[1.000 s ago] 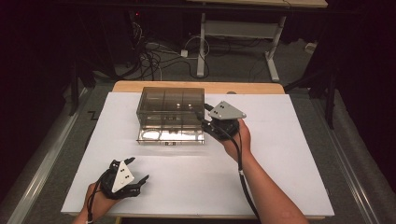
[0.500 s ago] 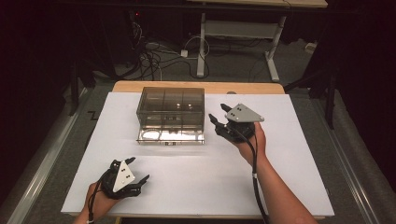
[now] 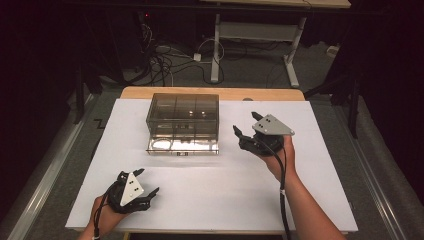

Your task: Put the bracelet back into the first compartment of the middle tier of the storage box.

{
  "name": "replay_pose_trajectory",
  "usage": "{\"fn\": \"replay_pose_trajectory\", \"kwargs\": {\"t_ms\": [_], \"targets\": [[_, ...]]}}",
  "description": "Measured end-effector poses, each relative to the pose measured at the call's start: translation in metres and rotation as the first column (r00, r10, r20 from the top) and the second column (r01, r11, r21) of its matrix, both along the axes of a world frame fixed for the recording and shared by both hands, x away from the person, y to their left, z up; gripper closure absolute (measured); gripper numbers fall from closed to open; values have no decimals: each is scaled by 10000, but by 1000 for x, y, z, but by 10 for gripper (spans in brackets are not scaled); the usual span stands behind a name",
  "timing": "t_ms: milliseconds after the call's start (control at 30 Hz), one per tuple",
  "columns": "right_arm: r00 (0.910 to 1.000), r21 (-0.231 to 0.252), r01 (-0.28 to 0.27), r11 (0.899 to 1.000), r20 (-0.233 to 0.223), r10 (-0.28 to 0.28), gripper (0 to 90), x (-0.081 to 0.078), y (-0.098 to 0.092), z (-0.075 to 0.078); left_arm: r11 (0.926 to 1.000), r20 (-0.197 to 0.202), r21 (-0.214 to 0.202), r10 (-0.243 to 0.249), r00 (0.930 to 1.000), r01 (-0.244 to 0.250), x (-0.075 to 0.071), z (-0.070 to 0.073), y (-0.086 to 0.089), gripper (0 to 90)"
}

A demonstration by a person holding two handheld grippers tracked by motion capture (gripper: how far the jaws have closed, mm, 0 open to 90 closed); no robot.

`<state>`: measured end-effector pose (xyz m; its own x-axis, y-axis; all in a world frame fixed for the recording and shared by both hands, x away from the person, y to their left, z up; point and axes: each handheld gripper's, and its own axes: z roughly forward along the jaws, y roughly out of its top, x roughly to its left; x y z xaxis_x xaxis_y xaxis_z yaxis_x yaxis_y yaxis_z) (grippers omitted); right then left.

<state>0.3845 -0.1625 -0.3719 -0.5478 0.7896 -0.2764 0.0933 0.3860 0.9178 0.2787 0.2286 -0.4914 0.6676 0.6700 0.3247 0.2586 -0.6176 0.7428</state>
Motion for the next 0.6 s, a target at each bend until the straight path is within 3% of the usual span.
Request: {"fn": "replay_pose_trajectory", "kwargs": {"t_ms": [167,367,600], "targets": [[9997,450,-232,9987,-16,233,261,-4,-10,-3,10000,-28,27,15,10000,-15,0,-1,0,229],[10000,185,80,9998,21,-80,193,-7,-16,-8,10000,-14,21,27,10000,-27,0,0,0,229],[9999,55,154,9999,37,-154,193,-12,-25,-12,10000,3,18,70,10000,-70,-1,0,1,229]]}}
